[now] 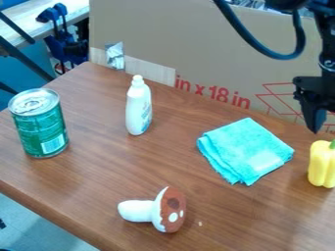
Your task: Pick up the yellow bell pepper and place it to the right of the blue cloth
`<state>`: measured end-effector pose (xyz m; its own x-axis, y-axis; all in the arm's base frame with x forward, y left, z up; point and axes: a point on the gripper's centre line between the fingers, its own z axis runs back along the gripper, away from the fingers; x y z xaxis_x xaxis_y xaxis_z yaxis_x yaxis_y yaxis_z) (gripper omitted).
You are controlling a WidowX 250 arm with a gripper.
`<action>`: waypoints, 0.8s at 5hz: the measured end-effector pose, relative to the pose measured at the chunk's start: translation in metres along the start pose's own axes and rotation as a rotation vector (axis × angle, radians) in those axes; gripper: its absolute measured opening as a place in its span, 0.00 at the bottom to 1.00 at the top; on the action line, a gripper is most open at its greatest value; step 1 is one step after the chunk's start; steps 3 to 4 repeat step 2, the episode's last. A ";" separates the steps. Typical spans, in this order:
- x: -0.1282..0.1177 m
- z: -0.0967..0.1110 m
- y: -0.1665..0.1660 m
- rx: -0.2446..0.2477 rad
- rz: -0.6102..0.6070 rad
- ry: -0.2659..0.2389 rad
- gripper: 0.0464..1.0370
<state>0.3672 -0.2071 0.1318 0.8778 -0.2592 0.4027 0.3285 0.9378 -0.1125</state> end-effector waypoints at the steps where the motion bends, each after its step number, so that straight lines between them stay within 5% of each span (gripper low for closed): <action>1: -0.011 0.023 0.002 0.001 -0.028 0.017 0.97; 2: -0.045 0.054 -0.008 0.044 -0.044 0.138 0.97; 4: -0.045 0.054 -0.008 0.044 -0.044 0.138 0.97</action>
